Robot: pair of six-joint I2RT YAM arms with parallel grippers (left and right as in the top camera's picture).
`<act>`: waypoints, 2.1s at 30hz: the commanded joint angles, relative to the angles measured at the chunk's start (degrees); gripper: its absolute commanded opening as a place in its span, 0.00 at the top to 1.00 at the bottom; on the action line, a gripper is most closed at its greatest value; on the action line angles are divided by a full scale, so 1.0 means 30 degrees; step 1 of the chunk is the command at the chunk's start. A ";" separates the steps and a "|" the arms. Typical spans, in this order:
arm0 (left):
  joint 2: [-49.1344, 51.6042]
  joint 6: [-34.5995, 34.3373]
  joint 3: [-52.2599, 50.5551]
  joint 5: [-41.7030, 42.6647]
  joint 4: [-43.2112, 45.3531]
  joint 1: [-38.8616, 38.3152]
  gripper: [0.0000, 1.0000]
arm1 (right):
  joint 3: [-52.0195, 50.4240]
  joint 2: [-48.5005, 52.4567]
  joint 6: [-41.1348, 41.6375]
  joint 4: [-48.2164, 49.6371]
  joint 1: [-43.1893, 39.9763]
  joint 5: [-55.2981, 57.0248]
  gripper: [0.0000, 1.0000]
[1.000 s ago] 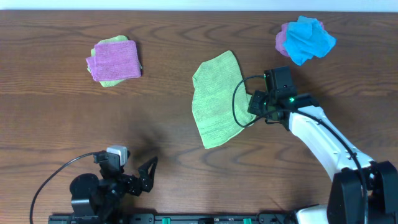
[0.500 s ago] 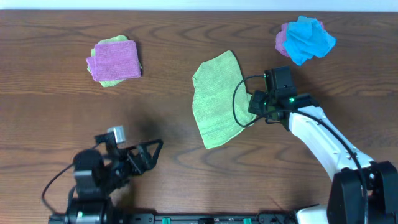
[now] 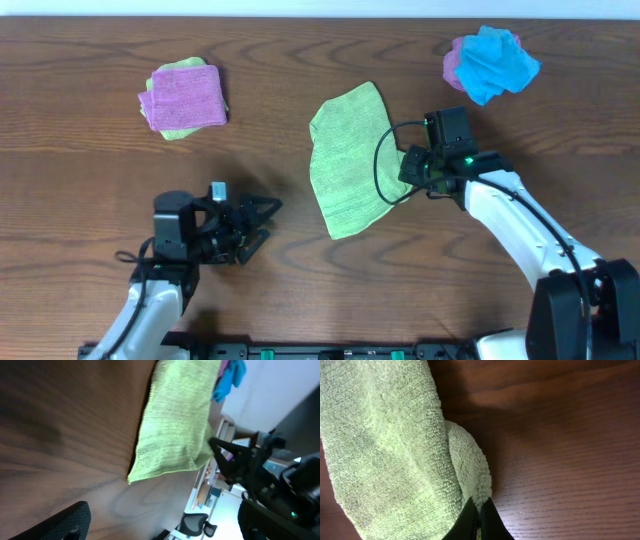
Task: Fold the cloth
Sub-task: 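Reach the left gripper to the green cloth's left corner and grasp it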
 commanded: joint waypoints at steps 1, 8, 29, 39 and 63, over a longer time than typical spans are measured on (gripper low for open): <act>0.1231 -0.1566 0.0087 -0.0692 0.0765 -0.1158 0.05 | -0.0007 -0.0124 -0.0124 0.0058 -0.0015 0.0255 0.99; 0.3096 -0.3133 0.0131 -0.2841 0.2120 -0.3599 0.05 | -0.0007 -0.0124 0.0022 0.0415 -0.0015 0.0248 0.99; 0.7883 0.0678 0.6994 -0.4962 -0.3126 -0.6681 0.04 | -0.0007 -0.0124 0.0022 0.0823 -0.0015 0.0248 0.99; 0.9748 0.0510 0.7679 -0.5326 -0.2441 -0.7752 0.04 | -0.0007 -0.0124 0.0036 0.0838 -0.0015 0.0109 0.99; 1.0710 -0.1515 0.7745 -0.8735 -0.0452 -1.0258 0.04 | -0.0007 -0.0124 0.0525 0.0831 -0.0015 -0.0240 0.99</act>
